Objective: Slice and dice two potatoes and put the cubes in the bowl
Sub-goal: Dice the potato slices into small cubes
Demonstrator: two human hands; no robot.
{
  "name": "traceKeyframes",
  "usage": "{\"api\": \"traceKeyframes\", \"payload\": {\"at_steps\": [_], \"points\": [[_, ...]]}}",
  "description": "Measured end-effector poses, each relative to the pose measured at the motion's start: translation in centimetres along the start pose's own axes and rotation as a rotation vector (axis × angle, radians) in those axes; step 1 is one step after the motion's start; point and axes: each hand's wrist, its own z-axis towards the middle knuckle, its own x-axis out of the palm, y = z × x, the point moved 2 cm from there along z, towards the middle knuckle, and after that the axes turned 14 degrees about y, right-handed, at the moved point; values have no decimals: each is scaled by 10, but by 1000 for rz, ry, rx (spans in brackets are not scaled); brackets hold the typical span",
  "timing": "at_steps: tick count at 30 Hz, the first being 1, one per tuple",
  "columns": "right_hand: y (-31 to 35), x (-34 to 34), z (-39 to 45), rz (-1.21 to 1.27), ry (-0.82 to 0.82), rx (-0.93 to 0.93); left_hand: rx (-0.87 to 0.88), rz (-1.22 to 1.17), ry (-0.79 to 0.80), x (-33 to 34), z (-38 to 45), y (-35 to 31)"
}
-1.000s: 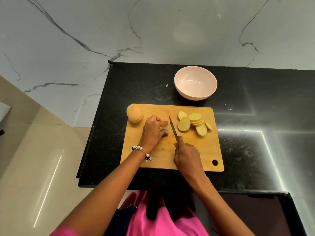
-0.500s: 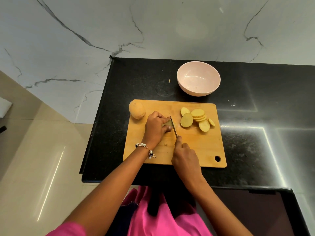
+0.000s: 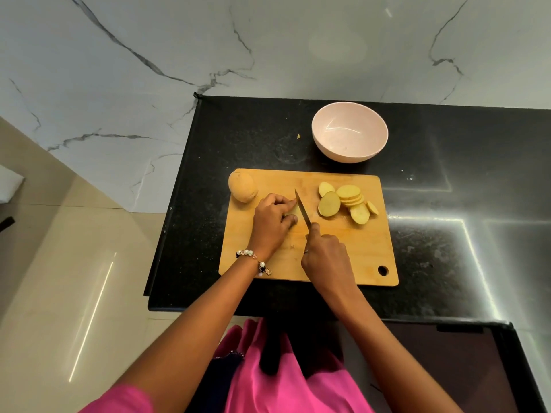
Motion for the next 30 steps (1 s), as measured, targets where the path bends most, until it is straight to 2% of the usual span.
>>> {"api": "traceKeyframes", "payload": {"at_steps": [6,12,16,30], "points": [[10,8,-4,-102,22,6,-15,2,-39,4,-1,-1],[-6,16,-43,-57,93,2,-2,18,-80,4,-4,-2],[-8,1,-29,21,22,-8,-1,-24,-96,3,-6,-2],[13,2,0,-61,39,-29,-17,-61,-122,1,-6,5]]}}
